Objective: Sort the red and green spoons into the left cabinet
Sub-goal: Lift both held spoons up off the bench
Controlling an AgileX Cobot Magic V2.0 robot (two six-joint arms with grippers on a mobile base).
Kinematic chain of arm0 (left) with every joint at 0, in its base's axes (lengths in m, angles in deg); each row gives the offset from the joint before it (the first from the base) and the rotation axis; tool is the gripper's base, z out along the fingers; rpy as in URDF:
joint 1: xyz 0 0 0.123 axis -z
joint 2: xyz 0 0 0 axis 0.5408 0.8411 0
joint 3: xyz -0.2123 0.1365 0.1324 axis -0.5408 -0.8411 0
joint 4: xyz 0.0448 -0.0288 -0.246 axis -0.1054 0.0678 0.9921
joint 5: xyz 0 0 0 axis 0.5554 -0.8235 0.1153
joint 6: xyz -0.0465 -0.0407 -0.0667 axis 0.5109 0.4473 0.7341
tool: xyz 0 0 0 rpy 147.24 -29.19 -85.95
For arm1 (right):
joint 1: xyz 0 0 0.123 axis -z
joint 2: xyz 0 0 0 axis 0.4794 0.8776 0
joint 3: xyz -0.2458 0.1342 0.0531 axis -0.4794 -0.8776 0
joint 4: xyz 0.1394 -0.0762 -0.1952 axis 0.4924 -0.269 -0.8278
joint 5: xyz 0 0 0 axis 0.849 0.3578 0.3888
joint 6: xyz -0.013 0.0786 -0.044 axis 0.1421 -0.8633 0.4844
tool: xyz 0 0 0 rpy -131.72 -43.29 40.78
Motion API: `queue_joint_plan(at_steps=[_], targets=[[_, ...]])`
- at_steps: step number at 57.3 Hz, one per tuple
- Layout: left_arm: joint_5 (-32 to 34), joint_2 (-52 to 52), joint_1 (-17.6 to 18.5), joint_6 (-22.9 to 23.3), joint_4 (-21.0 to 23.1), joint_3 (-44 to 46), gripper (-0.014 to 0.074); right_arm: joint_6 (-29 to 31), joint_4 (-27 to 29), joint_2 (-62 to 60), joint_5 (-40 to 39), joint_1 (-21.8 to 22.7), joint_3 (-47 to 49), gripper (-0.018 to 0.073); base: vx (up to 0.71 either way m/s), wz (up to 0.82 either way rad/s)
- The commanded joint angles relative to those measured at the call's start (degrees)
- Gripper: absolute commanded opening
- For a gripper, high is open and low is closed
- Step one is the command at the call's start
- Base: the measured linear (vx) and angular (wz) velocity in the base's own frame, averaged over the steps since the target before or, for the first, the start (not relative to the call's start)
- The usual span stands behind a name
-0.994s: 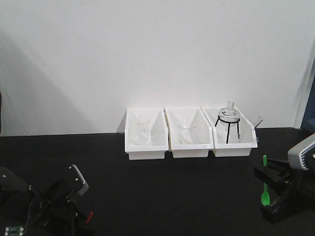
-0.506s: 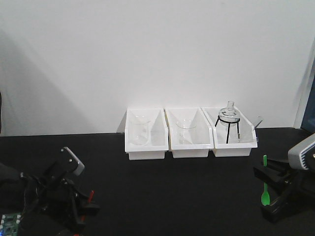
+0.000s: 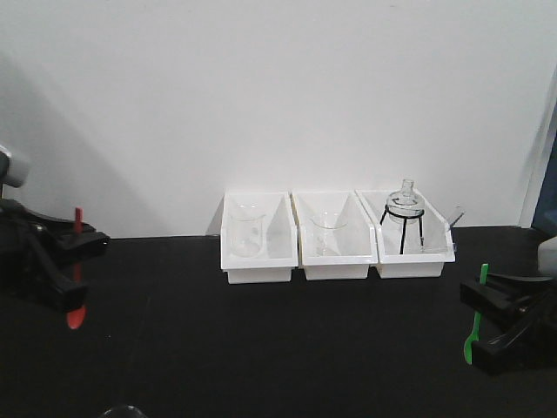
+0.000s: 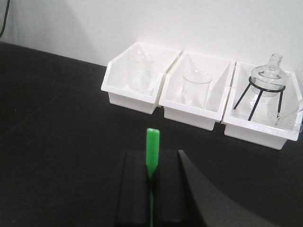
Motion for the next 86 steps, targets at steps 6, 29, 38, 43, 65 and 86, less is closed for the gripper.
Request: queue_joint_plan(at_steps=[6, 29, 38, 43, 65, 86], targets=[[-0.25, -8.53, 0.32, 21.69, -18.88, 1.55, -0.0001, -8.84, -5.37, -7.31, 0.58, 0.14, 0.4, -0.0004, 0.0, 0.0], [7.24, -31.36, 0.32, 35.59, -30.82, -19.43, -0.0001, -22.22, -16.34, -25.64, -0.49, 0.14, -10.14, -0.0004, 0.0, 0.0], [11.99, -39.36, 0.32, 35.48, -26.87, -27.44, -0.0001, -23.26, -17.79, -29.73, -0.56, 0.14, -13.22, -0.0004, 0.0, 0.0], [14.54, -42.58, 0.32, 35.35, -26.78, -30.76, -0.0001, -23.26, -17.79, -30.62, -0.74, 0.14, -14.24, -0.0004, 0.0, 0.0], [14.92, -44.03, 0.32, 35.29, -26.75, -34.5, -0.0001, -23.2, -16.78, -30.74, -0.36, 0.14, -14.38, -0.0004, 0.0, 0.0], [13.2, -44.03, 0.32, 35.29, -26.75, -34.5, -0.0001, -23.2, -16.78, -30.74, -0.32, 0.14, -14.38, -0.0004, 0.0, 0.0]])
